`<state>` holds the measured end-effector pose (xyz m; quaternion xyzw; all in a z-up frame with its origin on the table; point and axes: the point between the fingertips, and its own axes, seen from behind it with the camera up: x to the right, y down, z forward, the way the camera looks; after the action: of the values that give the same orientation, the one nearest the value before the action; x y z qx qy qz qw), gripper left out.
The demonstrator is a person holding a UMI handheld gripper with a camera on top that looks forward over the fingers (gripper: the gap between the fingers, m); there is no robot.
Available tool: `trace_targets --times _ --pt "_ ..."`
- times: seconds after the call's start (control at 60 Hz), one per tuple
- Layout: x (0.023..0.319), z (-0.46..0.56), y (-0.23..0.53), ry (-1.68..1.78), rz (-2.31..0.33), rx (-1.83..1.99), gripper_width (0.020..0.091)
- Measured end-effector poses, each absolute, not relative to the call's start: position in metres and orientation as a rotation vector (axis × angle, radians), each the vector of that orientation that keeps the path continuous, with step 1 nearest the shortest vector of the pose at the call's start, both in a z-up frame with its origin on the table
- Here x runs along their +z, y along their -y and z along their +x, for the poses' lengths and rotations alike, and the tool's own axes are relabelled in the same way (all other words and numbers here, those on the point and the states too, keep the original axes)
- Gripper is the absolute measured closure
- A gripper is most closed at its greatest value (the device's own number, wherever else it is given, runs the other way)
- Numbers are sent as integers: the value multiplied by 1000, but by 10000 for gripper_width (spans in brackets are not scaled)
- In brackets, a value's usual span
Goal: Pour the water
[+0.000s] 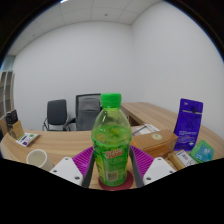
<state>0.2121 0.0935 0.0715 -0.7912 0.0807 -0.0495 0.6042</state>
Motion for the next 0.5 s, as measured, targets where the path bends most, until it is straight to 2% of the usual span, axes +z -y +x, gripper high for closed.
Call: trace_targets --times 0.117,0.217,0.333,0.5 --pt "63 208 -61 -217 -1912 -103 235" --pt "60 195 -13 -220 -1978 -92 252" --pt "69 176 47 -192 -2082 -95 258" --pt "116 149 105 -159 -2162 -78 273"
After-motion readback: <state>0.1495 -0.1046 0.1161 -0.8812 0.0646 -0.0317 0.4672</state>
